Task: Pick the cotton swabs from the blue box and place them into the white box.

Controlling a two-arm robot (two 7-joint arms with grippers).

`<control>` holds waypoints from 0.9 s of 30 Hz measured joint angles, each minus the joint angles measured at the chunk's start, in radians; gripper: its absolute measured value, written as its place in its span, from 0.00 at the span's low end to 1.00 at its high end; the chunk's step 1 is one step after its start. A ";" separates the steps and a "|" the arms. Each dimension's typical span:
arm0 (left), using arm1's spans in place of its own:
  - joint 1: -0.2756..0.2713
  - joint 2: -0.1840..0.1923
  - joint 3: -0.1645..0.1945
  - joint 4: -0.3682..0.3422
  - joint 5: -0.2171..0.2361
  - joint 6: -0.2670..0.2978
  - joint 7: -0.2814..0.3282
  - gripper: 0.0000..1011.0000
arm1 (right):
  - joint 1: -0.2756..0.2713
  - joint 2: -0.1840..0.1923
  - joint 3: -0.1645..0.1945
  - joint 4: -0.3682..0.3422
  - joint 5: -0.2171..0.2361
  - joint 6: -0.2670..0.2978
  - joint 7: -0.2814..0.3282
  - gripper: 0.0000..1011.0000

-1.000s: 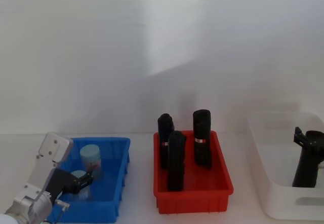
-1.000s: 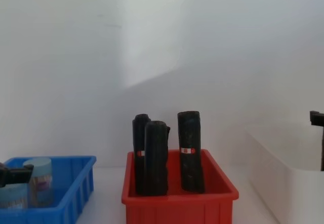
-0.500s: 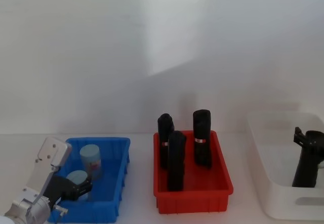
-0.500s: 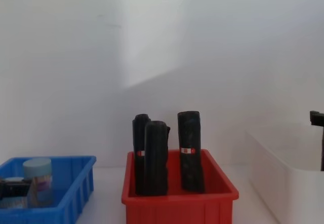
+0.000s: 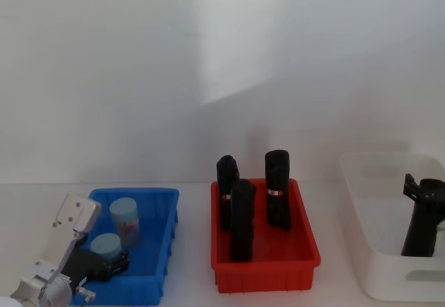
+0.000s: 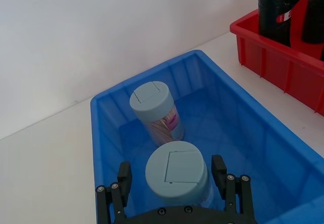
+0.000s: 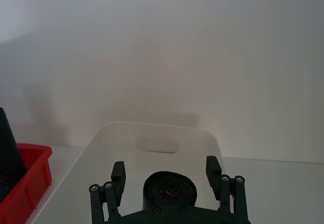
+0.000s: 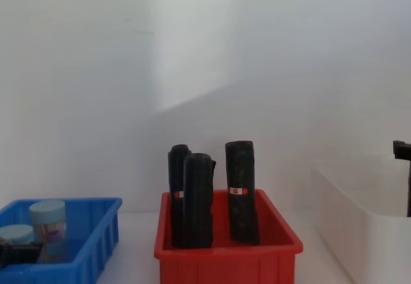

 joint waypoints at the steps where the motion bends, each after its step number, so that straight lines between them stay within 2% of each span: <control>1: -0.003 -0.002 0.001 0.004 0.001 0.000 -0.003 0.99 | 0.000 0.000 0.000 0.000 0.000 0.000 0.000 0.99; 18: -0.024 -0.025 0.007 0.038 0.012 -0.012 -0.024 0.99 | 0.000 0.000 0.000 0.000 0.000 0.000 0.000 0.99; 20: -0.026 -0.026 0.007 0.040 0.012 -0.013 -0.026 0.97 | 0.000 0.000 0.000 0.000 0.000 0.000 0.000 0.99; 26: -0.028 -0.029 0.009 0.044 0.014 -0.014 -0.028 0.80 | 0.000 0.000 0.000 0.000 0.000 0.000 0.000 0.99; 27: -0.028 -0.029 0.009 0.045 0.014 -0.014 -0.029 0.80 | 0.000 0.000 0.000 0.000 0.000 0.000 0.000 0.99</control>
